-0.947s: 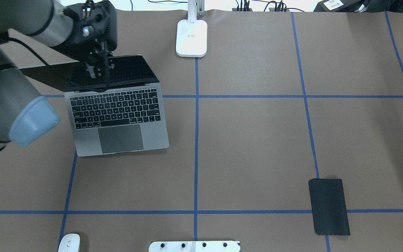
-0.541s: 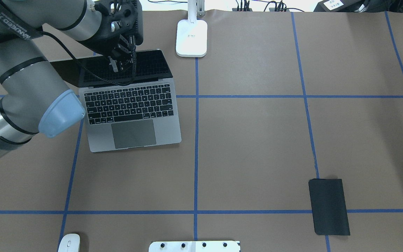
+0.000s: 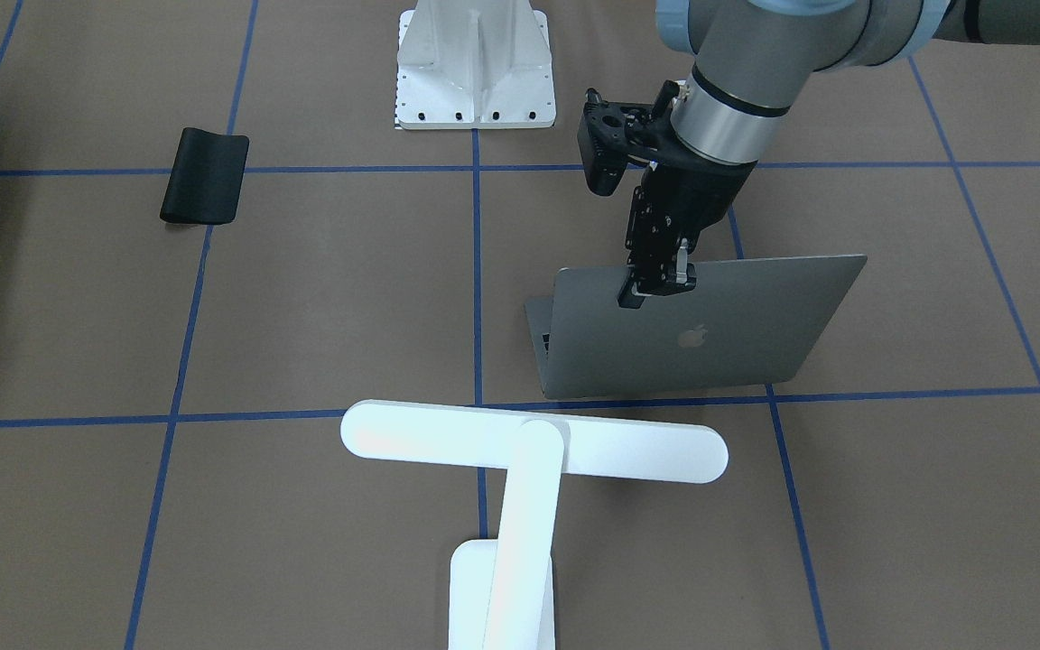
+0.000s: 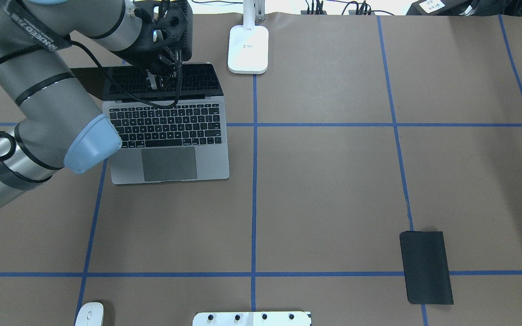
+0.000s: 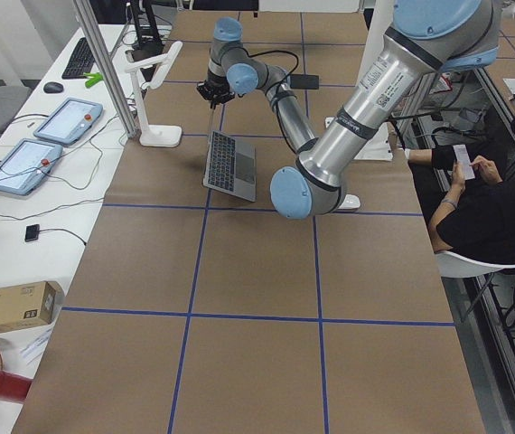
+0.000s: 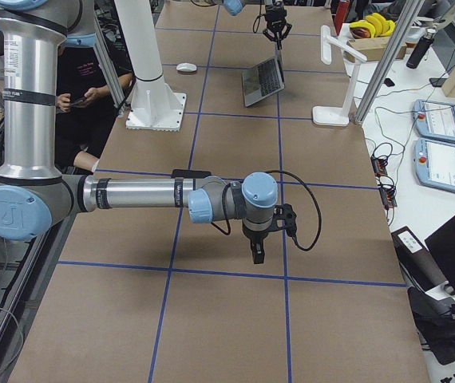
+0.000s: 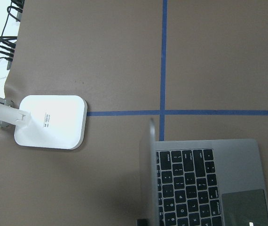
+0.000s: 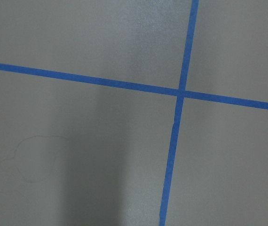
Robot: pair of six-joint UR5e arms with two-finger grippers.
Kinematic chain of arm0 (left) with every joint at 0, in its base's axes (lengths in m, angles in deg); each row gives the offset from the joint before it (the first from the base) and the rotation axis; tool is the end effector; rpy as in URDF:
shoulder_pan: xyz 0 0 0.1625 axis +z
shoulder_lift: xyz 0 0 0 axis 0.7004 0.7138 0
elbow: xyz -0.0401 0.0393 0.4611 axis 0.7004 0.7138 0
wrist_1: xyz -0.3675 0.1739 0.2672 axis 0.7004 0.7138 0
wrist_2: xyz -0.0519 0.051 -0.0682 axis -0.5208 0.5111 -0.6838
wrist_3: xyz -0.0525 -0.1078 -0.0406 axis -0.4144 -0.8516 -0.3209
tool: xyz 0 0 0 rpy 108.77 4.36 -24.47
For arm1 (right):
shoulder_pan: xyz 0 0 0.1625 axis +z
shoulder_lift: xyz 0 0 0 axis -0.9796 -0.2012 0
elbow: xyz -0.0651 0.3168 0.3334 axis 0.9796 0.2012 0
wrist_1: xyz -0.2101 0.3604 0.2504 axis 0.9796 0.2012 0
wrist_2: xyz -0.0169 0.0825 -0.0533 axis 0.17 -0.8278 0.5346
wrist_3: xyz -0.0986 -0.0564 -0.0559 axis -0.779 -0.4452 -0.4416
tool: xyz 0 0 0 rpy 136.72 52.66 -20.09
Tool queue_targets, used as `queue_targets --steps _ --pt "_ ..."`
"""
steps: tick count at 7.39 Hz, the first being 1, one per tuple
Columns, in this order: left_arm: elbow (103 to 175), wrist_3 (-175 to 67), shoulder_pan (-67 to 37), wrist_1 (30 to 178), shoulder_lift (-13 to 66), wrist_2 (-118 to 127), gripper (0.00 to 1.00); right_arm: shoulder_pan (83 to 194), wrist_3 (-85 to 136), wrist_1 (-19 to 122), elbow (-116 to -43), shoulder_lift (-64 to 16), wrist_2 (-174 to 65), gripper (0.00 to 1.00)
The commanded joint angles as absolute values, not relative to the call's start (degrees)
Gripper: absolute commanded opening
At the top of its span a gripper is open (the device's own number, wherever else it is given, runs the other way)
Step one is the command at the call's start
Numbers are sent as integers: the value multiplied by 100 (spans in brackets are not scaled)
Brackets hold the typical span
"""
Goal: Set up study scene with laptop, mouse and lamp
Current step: 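Slide the grey laptop with the left gripper toward the white lamp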
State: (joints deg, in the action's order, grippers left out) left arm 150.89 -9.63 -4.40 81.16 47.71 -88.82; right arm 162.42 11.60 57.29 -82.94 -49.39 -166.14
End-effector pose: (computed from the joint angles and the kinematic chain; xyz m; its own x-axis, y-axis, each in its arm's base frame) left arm 0.4220 -0.6045 0.1184 0.2144 0.9538 0.2103 -0.5377 -0.0645 0.8406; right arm -0.0118 -0.5389 0.6895 0.7007 -0.1328 0.7010 0.0706 0.9906 0.1171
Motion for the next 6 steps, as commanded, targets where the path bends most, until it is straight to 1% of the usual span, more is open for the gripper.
queue_targets --steps 1,2,4,6 --pt "14818 -921 -336 8139 5140 -8844 0 16242 1159 5729 -8246 -4967 -16615 100" --pt "14747 -921 -318 8148 5168 -8843 0 16242 1159 5729 -8246 -4967 -16615 100" --pt "14344 -921 -318 8435 5265 -8843 0 16242 1159 5729 -8255 -4967 -16615 100" --pt "14333 -1044 -335 8473 5247 -8843 0 16242 1159 5729 -8272 -4967 -16615 100"
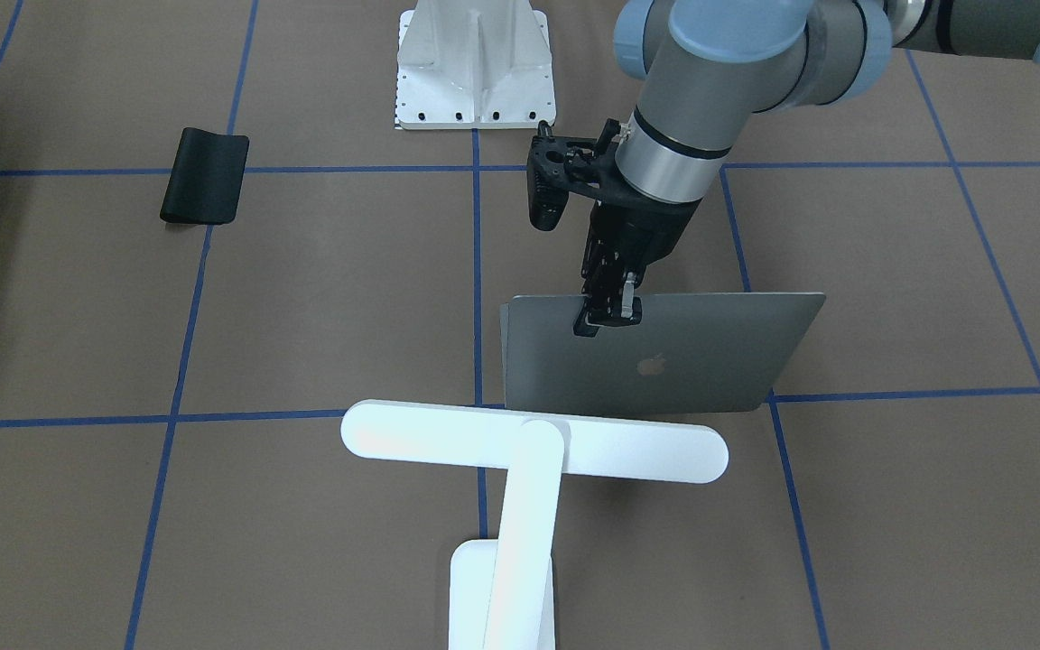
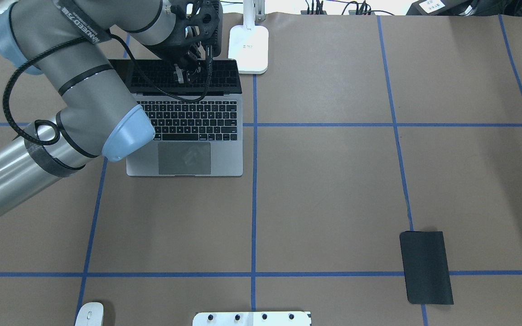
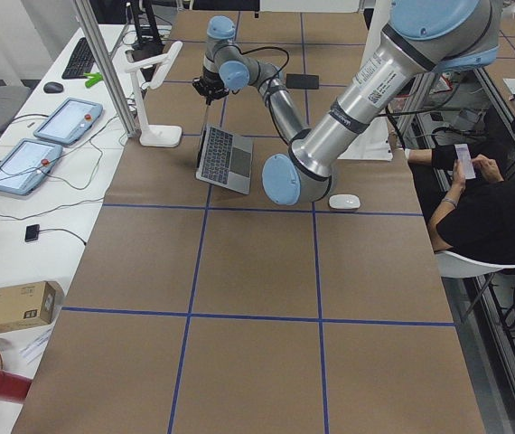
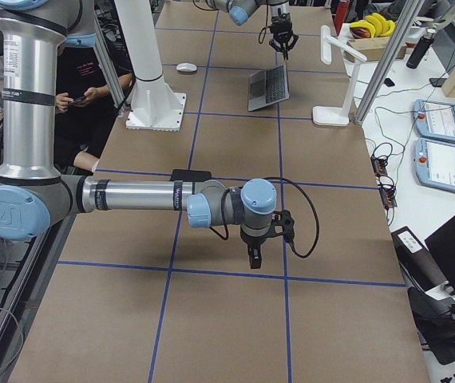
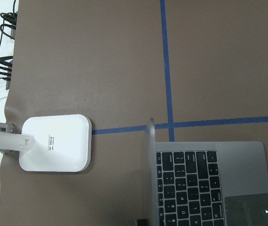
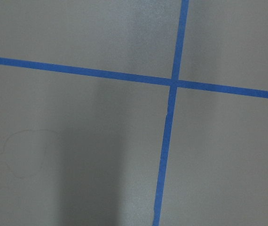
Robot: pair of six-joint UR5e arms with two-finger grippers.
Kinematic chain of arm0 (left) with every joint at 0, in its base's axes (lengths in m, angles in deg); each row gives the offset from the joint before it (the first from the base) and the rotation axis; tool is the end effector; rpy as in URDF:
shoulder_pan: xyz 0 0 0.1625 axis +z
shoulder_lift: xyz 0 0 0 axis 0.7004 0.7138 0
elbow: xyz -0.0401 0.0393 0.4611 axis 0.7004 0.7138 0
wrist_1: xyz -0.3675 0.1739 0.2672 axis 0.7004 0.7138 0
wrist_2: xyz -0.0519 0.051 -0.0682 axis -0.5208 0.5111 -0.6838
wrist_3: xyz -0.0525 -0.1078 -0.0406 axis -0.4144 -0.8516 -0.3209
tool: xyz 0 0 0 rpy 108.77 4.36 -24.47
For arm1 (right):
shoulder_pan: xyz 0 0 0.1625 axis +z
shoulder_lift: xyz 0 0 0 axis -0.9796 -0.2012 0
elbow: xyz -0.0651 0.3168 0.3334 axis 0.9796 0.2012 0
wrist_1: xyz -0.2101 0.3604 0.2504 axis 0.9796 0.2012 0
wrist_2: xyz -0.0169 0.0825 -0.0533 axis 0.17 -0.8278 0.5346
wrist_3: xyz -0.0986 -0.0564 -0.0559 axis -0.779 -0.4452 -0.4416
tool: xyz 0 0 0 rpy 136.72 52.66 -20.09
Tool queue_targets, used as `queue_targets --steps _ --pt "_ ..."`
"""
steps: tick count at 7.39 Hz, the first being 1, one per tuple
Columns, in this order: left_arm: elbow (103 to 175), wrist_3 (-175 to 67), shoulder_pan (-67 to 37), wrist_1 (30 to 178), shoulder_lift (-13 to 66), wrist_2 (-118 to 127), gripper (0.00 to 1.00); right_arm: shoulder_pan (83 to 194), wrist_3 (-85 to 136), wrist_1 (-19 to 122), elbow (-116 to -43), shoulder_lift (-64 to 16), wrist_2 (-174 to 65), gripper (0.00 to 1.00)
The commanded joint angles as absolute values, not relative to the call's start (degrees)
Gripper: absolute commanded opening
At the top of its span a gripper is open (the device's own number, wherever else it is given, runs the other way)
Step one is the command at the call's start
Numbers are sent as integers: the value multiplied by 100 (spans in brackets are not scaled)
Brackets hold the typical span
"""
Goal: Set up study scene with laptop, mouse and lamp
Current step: 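Push the laptop lid open with the left gripper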
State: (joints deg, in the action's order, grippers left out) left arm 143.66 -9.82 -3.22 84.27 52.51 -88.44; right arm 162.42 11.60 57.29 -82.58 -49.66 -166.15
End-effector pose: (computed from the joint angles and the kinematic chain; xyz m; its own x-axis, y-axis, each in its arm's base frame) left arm 0.4635 -0.6288 0.1024 0.2029 0.9548 0.2172 -0.5316 -0.0788 0.8433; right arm -0.0115 -0.5360 0.6956 0.7014 -0.1251 0.7017 0.0708 0.9918 0.1061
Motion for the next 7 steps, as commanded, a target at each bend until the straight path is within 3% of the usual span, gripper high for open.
queue_targets --steps 1,5,7 --pt "14325 -1044 -344 8464 5230 -8843 0 16242 1159 5729 -8272 -4958 -16615 100" --pt "14184 -1088 -335 8482 5221 -8756 4 16242 1159 5729 -8255 -4949 -16606 100" --pt "13713 -1079 -318 9048 5273 -8747 4 16233 1159 5729 -8246 -4940 -16606 100"
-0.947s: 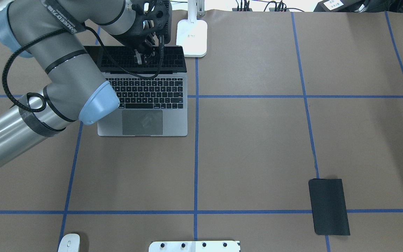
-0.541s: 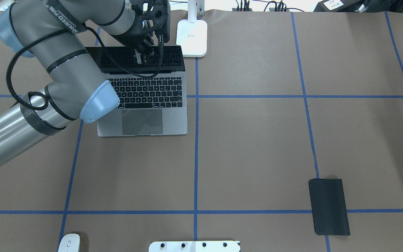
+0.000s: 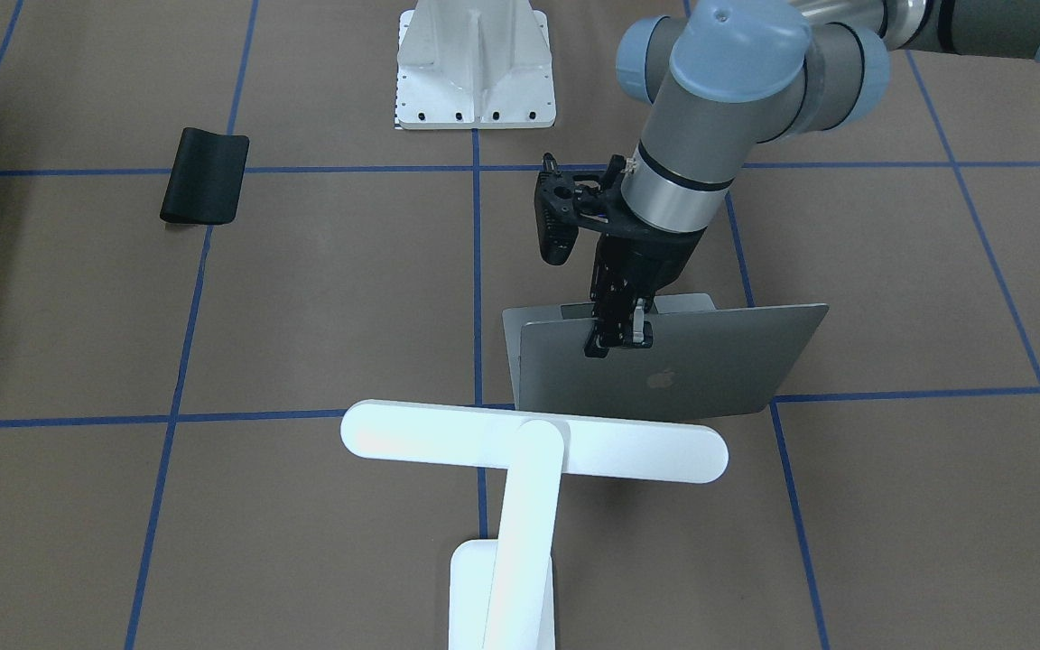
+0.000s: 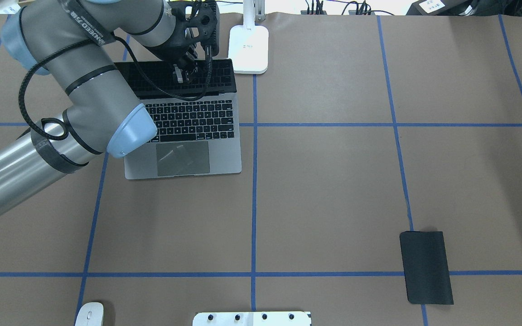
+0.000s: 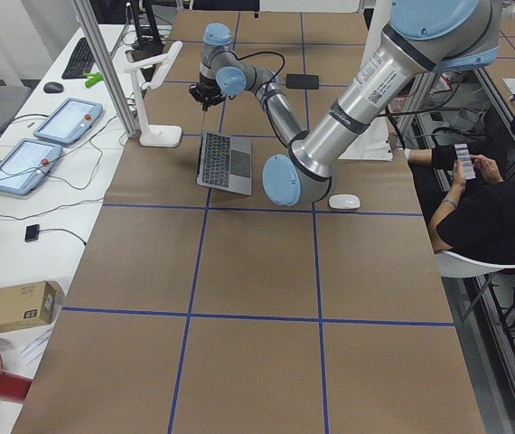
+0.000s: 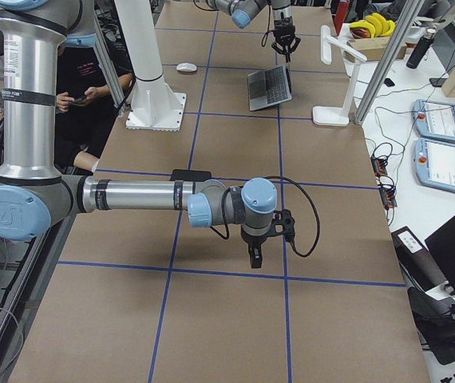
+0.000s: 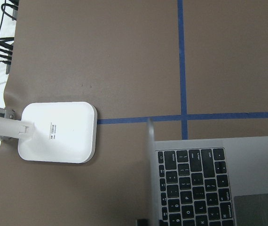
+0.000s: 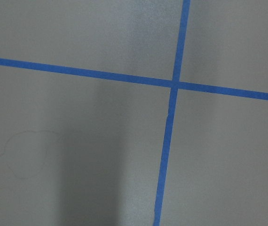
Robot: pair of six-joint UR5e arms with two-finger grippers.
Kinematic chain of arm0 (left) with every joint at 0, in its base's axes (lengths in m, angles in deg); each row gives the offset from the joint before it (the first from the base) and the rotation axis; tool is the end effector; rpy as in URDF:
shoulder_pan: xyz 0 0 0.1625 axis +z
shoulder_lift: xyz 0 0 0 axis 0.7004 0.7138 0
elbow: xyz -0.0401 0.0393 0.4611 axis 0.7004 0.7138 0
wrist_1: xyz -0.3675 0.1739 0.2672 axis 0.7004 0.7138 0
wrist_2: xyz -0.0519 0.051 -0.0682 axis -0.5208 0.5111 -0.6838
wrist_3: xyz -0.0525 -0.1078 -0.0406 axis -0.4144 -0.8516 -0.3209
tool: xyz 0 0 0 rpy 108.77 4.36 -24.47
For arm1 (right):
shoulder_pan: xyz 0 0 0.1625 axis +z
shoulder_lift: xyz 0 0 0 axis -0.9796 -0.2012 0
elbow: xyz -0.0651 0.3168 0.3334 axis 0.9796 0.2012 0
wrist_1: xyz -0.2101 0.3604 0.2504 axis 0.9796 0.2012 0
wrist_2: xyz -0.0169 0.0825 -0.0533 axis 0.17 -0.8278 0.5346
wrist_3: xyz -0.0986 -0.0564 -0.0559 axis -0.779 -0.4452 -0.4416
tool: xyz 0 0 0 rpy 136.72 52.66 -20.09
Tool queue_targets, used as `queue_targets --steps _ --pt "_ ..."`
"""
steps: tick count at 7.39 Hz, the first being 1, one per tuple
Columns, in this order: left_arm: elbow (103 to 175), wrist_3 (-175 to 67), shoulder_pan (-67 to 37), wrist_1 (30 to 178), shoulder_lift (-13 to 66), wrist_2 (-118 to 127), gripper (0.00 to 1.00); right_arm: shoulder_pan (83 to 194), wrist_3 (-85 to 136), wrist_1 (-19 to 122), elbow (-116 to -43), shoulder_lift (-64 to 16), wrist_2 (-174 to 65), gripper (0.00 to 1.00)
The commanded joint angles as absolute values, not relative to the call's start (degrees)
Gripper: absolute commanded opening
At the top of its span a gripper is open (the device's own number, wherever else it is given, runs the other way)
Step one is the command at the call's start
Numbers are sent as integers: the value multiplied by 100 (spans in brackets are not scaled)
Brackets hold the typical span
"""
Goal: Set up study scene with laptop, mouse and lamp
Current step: 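Push the laptop lid open with the left gripper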
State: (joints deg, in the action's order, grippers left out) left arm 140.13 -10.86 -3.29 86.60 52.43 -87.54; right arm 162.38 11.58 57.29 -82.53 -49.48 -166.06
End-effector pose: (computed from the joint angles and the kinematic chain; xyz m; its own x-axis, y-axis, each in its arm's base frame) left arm 0.4768 -0.6476 0.1259 0.2220 0.9551 0.1962 -0.5466 -0.0448 0.8362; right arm -0.0119 -0.5376 0.6946 0.7022 -0.1275 0.7004 0.0716 0.9915 0.1087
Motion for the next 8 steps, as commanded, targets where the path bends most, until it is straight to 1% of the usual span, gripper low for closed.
queue_targets --steps 1,3,4,5,6,7,8 --pt "13518 -1053 -318 9314 5273 -8755 4 16233 1151 5729 -8194 -4923 -16606 100" --pt "13507 -1062 -309 9369 5291 -8756 2 16233 1151 5729 -8176 -4896 -16597 100" --pt "13525 -1097 -309 9369 5300 -8756 8 16233 1159 5729 -8176 -4888 -16597 100" --pt "13542 -1106 -318 9369 5300 -8756 35 16233 1151 5720 -8150 -4879 -16606 100" --pt "13551 -1106 -318 9369 5300 -8756 48 16233 1151 5720 -8141 -4870 -16606 100" --pt "13551 -1114 -318 9369 5300 -8756 51 16233 1151 5720 -8141 -4870 -16606 100" --pt "13560 -1114 -318 9378 5291 -8756 51 16233 1151 5720 -8141 -4870 -16598 100"
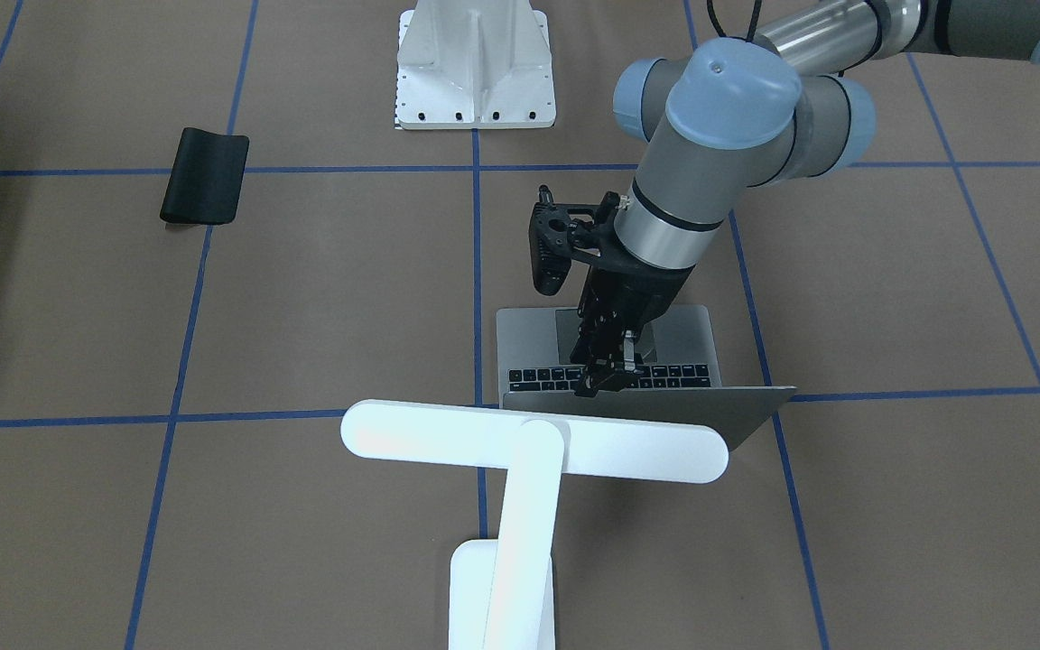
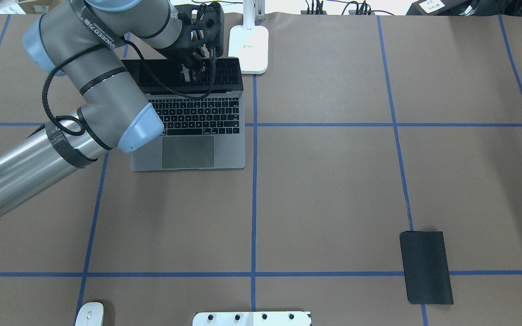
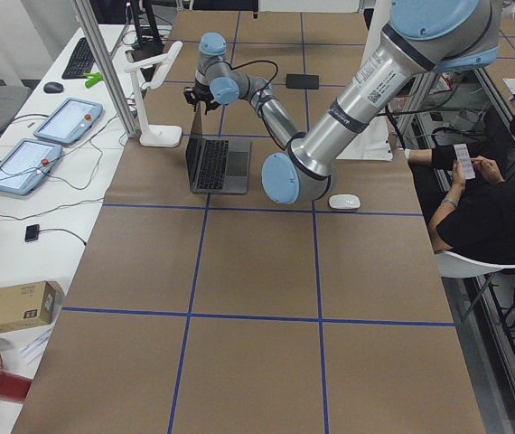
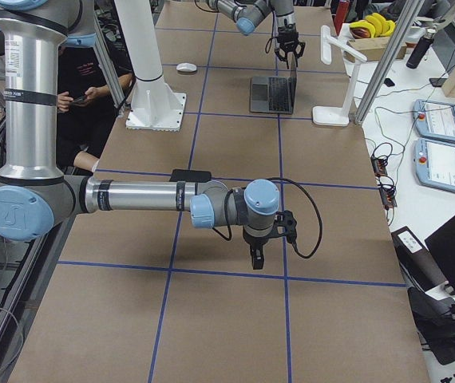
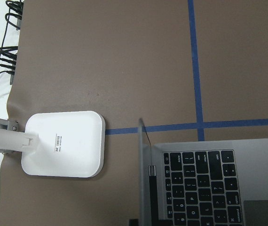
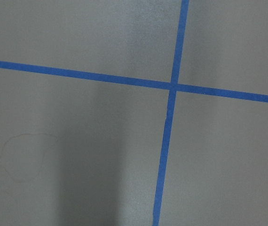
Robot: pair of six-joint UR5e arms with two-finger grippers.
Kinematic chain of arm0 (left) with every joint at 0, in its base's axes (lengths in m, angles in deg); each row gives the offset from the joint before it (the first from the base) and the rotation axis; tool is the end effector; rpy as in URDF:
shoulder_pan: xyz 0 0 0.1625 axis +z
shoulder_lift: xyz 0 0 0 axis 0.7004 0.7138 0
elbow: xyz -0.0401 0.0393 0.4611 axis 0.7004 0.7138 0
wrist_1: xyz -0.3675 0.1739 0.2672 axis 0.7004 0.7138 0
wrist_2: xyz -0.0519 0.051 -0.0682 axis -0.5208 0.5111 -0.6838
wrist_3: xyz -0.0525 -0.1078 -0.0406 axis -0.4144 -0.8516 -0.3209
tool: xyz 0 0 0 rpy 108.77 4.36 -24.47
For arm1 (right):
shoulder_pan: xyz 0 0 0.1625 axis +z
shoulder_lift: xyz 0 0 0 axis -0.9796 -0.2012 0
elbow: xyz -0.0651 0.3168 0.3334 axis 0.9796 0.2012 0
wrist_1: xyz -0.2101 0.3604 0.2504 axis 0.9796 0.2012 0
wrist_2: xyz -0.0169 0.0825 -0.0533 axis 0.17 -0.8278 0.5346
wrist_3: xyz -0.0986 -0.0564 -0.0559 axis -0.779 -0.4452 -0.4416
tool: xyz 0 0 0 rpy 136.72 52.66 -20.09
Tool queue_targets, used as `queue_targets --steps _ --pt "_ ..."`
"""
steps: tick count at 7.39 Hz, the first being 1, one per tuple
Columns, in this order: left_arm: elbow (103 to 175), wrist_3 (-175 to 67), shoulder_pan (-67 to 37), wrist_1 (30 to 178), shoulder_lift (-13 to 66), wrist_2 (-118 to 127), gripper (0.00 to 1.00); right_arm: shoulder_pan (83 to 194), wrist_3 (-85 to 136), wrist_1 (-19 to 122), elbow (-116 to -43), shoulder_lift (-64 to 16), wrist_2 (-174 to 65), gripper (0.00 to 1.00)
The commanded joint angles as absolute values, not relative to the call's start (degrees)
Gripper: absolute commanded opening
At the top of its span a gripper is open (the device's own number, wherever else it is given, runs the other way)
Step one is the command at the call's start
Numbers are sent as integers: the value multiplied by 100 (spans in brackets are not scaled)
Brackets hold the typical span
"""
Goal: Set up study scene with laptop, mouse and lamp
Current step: 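Push the laptop lid open with the left gripper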
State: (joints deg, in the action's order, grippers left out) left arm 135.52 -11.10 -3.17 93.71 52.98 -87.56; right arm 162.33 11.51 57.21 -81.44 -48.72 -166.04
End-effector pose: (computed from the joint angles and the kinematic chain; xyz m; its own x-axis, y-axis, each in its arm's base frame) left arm 0.4954 -0.6655 0.1380 0.2294 0.9477 0.2219 -0.5151 -0.0752 0.8538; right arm -0.0130 -0.5434 0.6983 0.7026 -0.1263 0.7003 0.0734 0.9917 0.1052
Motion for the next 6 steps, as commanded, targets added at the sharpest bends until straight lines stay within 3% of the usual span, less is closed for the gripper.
queue_targets --steps 1,3,6 --pt "13682 -1114 -327 9352 5265 -8764 53 16233 1159 5729 -8141 -4870 -16597 100" --pt "14199 -1445 -370 9281 5081 -8817 71 16242 1133 5711 -8219 -4722 -16632 100" --pt "15569 -1852 -615 8593 3870 -8835 96 15988 1185 5807 -8534 -4650 -16894 100"
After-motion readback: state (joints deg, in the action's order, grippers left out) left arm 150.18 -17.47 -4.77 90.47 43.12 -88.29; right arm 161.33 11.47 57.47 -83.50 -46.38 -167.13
